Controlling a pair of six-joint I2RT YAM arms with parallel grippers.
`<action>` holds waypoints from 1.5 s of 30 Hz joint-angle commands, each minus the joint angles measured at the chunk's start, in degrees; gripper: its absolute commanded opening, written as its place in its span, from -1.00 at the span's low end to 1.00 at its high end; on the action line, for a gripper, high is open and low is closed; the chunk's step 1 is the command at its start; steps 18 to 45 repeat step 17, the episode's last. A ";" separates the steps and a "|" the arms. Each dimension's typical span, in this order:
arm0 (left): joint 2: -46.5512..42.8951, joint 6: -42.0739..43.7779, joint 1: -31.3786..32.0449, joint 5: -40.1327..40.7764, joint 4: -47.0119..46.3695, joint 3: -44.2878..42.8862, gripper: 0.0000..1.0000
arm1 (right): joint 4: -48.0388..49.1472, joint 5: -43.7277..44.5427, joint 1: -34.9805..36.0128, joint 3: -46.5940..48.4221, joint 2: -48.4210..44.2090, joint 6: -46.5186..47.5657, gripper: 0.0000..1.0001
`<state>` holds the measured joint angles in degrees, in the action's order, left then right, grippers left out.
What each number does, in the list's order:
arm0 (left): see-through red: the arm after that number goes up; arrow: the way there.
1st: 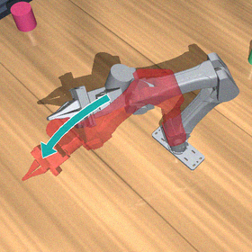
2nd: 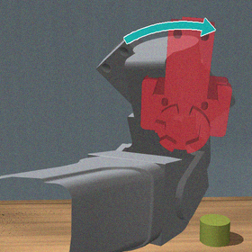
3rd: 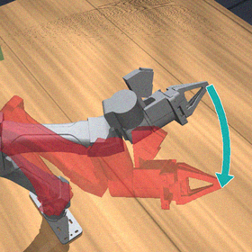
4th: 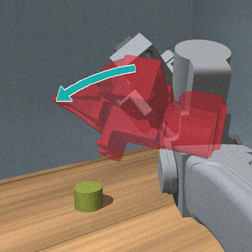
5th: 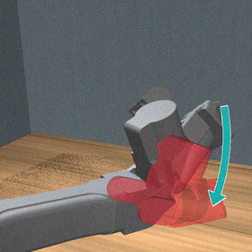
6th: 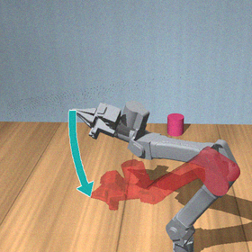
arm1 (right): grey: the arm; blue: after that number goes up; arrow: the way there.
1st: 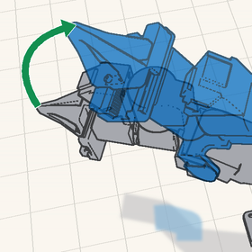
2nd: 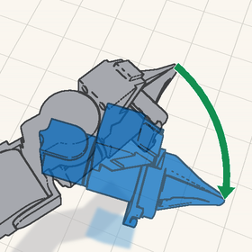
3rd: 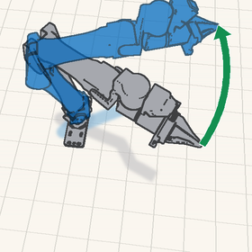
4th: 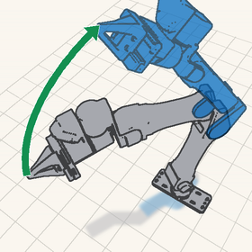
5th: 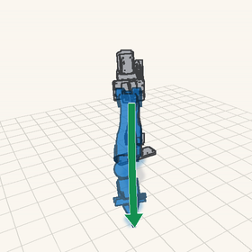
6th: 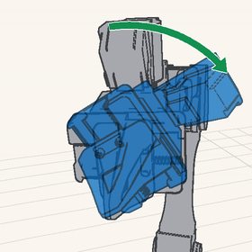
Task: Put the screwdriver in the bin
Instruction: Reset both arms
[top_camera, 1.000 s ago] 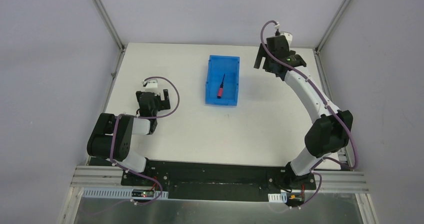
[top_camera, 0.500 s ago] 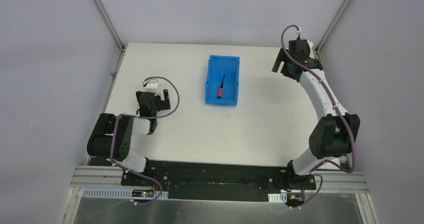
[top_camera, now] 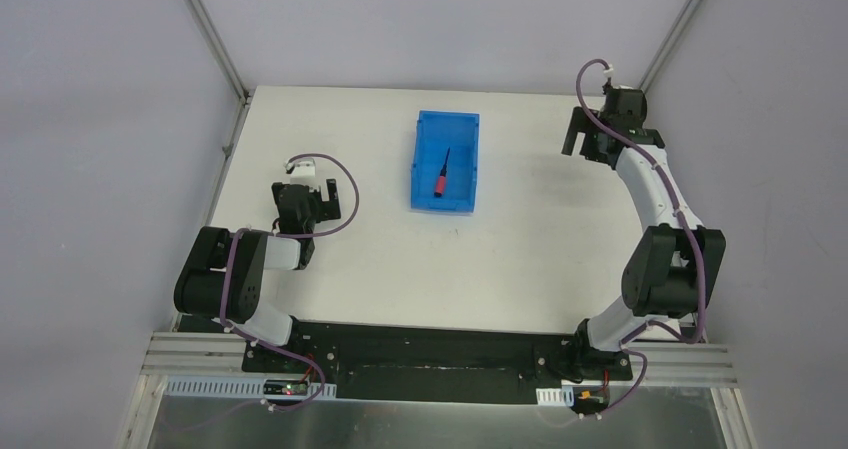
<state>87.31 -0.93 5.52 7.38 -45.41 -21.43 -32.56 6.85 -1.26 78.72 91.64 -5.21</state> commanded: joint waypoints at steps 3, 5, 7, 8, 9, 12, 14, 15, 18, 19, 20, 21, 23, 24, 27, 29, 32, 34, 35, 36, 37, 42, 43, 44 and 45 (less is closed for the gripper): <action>-1.09 -0.39 -0.68 -0.35 -1.64 0.07 0.98 | 4.62 -6.41 -1.96 -1.41 -3.15 6.37 0.97; -1.09 -0.38 -0.68 -0.35 -1.68 0.07 0.98 | 5.03 -6.41 -2.15 -1.88 -2.97 7.06 0.97; -1.09 -0.38 -0.68 -0.30 -1.62 0.07 0.98 | 5.38 -6.30 -2.25 -2.21 -2.90 7.36 0.97; -1.02 -0.34 -0.68 -0.34 -1.72 0.07 0.98 | 5.54 -6.39 -2.32 -2.49 -2.89 7.66 0.97; -1.03 -0.38 -0.68 -0.34 -1.64 0.07 0.98 | 5.73 -6.41 -2.41 -2.70 -2.96 7.74 0.97; -1.08 -0.39 -0.68 -0.34 -1.65 0.07 0.98 | 6.31 -7.34 -2.84 -2.98 -3.05 7.39 0.97; -1.07 -0.38 -0.64 -0.33 -1.65 0.07 0.98 | 6.33 -8.50 -3.12 -2.81 -2.93 7.07 0.96; -1.09 -0.38 -0.68 -0.31 -1.67 0.07 0.98 | 6.43 -8.52 -3.20 -2.90 -2.98 6.90 0.97; -1.03 -0.38 -0.68 -0.34 -1.68 0.07 0.98 | 6.56 -8.74 -3.25 -2.94 -3.05 6.81 0.97; -1.03 -0.38 -0.68 -0.34 -1.68 0.07 0.98 | 6.56 -8.74 -3.25 -2.94 -3.05 6.81 0.97; -1.03 -0.38 -0.68 -0.34 -1.68 0.07 0.98 | 6.56 -8.74 -3.25 -2.94 -3.05 6.81 0.97; -1.03 -0.38 -0.68 -0.34 -1.68 0.07 0.98 | 6.56 -8.74 -3.25 -2.94 -3.05 6.81 0.97; -1.03 -0.38 -0.68 -0.34 -1.68 0.07 0.98 | 6.56 -8.74 -3.25 -2.94 -3.05 6.81 0.97; -1.03 -0.38 -0.68 -0.34 -1.68 0.07 0.98 | 6.56 -8.74 -3.25 -2.94 -3.05 6.81 0.97; -1.03 -0.38 -0.68 -0.34 -1.68 0.07 0.98 | 6.56 -8.74 -3.25 -2.94 -3.05 6.81 0.97; -1.03 -0.38 -0.68 -0.34 -1.68 0.07 0.98 | 6.56 -8.74 -3.25 -2.94 -3.05 6.81 0.97; -1.03 -0.38 -0.68 -0.34 -1.68 0.07 0.98 | 6.56 -8.74 -3.25 -2.94 -3.05 6.81 0.97; -1.03 -0.38 -0.68 -0.34 -1.68 0.07 0.98 | 6.56 -8.74 -3.25 -2.94 -3.05 6.81 0.97; -1.03 -0.38 -0.68 -0.34 -1.68 0.07 0.98 | 6.56 -8.74 -3.25 -2.94 -3.05 6.81 0.97; -1.03 -0.38 -0.68 -0.34 -1.68 0.07 0.98 | 6.56 -8.74 -3.25 -2.94 -3.05 6.81 0.97; -1.03 -0.38 -0.68 -0.34 -1.68 0.07 0.98 | 6.56 -8.74 -3.25 -2.94 -3.05 6.81 0.97; -1.03 -0.38 -0.68 -0.34 -1.68 0.07 0.98 | 6.56 -8.74 -3.25 -2.94 -3.05 6.81 0.97; -1.03 -0.38 -0.68 -0.34 -1.68 0.07 0.98 | 6.56 -8.74 -3.25 -2.94 -3.05 6.81 0.97; -1.03 -0.38 -0.68 -0.34 -1.68 0.07 0.98 | 6.56 -8.74 -3.25 -2.94 -3.05 6.81 0.97; -1.03 -0.38 -0.68 -0.34 -1.68 0.07 0.98 | 6.56 -8.74 -3.25 -2.94 -3.05 6.81 0.97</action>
